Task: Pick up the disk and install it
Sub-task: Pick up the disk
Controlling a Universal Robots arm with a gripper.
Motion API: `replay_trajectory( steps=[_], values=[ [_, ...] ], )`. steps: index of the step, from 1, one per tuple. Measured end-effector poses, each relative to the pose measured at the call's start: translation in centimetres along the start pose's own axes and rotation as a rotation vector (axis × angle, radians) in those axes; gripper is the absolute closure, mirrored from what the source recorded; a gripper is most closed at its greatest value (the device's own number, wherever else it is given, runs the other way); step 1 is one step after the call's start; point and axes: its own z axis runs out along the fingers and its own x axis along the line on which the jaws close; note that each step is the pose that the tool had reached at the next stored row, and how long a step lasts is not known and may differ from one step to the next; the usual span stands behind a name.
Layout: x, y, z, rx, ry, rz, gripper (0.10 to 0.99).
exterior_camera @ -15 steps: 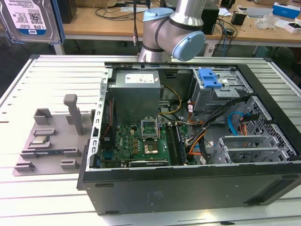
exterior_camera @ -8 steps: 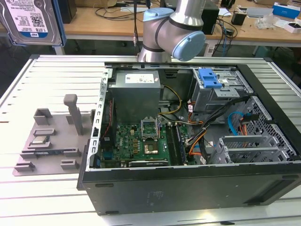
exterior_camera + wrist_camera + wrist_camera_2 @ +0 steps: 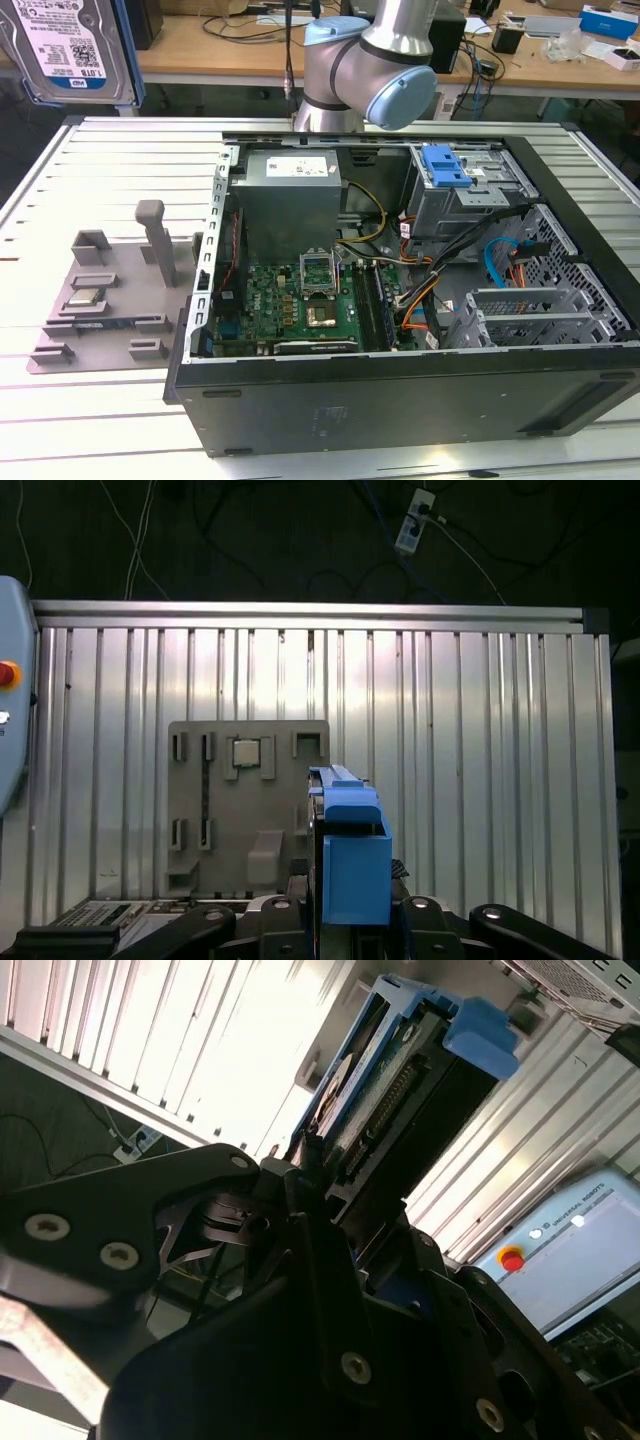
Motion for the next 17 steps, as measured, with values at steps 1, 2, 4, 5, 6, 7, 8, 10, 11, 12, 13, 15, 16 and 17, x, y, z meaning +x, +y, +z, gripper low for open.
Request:
replay_trajectory(
  steps=[1,2,4,5,6,7,8,10,11,12,13,15,16,17],
  values=[
    [0.0,-0.01,0.07,0.0,0.0,0.0,0.722],
    [0.0,-0.02,0.13,0.0,0.0,0.0,0.722],
    [0.01,-0.06,0.3,0.0,0.0,0.0,0.722],
    [0.01,-0.08,0.38,0.0,0.0,0.0,0.722],
    [0.01,-0.1,0.47,0.0,0.0,0.0,0.722],
    [0.02,-0.12,0.54,0.0,0.0001,0.0,0.722],
    [0.02,-0.14,0.67,0.0,0.0001,0.0,0.722],
    [0.02,-0.18,0.86,0.0,0.0001,0.0,0.722],
    [0.03,-0.21,1.04,0.0,0.0,0.0,0.722],
    [0.03,-0.23,1.13,0.0,0.0,0.0,0.722],
    [0.03,-0.25,1.2,0.0,0.0001,0.0,0.722],
    [0.04,-0.29,1.34,0.0,0.0,0.0,0.722],
    [0.04,-0.3,1.39,0.0,0.0001,0.0,0.722],
    [0.04,-0.31,1.46,0.0,0.0,0.0,0.722]
  ],
)
